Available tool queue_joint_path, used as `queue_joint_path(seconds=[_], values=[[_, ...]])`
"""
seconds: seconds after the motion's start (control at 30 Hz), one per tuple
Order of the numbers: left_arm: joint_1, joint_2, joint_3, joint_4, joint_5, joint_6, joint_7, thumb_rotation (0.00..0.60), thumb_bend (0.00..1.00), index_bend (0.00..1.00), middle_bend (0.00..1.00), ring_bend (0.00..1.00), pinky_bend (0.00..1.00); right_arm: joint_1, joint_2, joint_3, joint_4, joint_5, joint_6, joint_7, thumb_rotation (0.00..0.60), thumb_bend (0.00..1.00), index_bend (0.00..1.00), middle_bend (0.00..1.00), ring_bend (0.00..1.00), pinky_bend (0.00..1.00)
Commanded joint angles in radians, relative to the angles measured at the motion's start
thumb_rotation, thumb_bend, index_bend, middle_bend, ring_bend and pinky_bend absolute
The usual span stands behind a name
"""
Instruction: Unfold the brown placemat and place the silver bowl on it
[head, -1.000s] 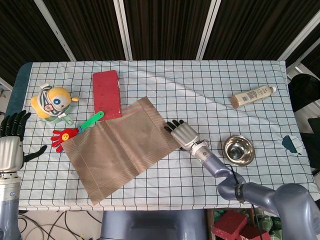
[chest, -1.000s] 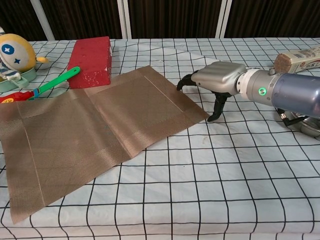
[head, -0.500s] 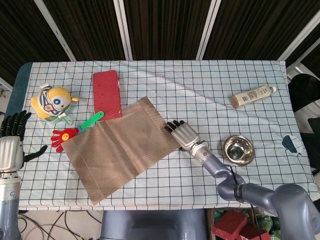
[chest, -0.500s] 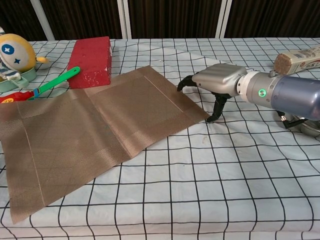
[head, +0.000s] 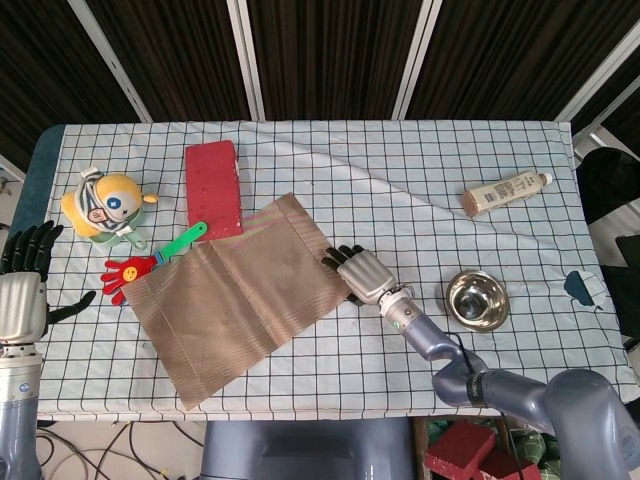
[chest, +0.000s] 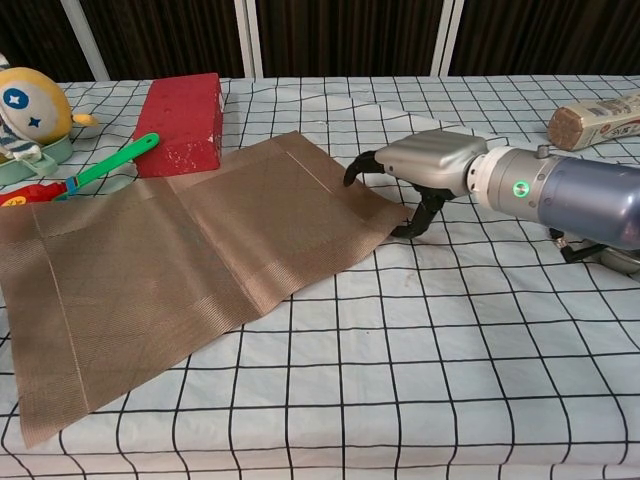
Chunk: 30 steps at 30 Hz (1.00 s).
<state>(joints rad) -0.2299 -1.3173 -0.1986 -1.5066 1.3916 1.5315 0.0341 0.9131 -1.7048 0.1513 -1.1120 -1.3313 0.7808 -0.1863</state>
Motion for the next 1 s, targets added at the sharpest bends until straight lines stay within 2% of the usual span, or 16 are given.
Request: queue_joint_path(seconds=[0.03, 0.23, 0.33, 0.67, 1.0], values=[[0.000, 0.000, 0.000, -0.001, -0.001, -0.001, -0.002, 0.600, 0.01, 0.10, 0.06, 0.04, 0.04, 0.001, -0.008, 0.001, 0.010, -0.006, 0.009, 0.008, 0.600, 0.28, 0.21, 0.10, 0.14, 0.25], [0.000, 0.001, 0.000, -0.002, -0.001, -0.005, -0.005, 0.600, 0.01, 0.10, 0.06, 0.04, 0.04, -0.001, -0.019, 0.002, 0.027, -0.019, 0.025, 0.037, 0.600, 0.32, 0.46, 0.18, 0.17, 0.25], [0.000, 0.002, 0.000, -0.004, -0.002, -0.008, -0.006, 0.600, 0.01, 0.10, 0.06, 0.04, 0.04, -0.003, -0.022, -0.002, 0.035, -0.033, 0.038, 0.057, 0.600, 0.37, 0.52, 0.20, 0.17, 0.25], [0.000, 0.001, 0.000, -0.004, -0.001, -0.009, -0.006, 0.600, 0.01, 0.10, 0.06, 0.04, 0.04, -0.011, -0.016, -0.011, 0.030, -0.061, 0.063, 0.094, 0.600, 0.40, 0.62, 0.23, 0.18, 0.25], [0.001, -0.001, 0.003, -0.006, 0.004, -0.009, -0.005, 0.600, 0.01, 0.10, 0.06, 0.04, 0.04, -0.054, 0.023, -0.026, -0.043, -0.077, 0.129, 0.075, 0.600, 0.40, 0.63, 0.23, 0.18, 0.25]])
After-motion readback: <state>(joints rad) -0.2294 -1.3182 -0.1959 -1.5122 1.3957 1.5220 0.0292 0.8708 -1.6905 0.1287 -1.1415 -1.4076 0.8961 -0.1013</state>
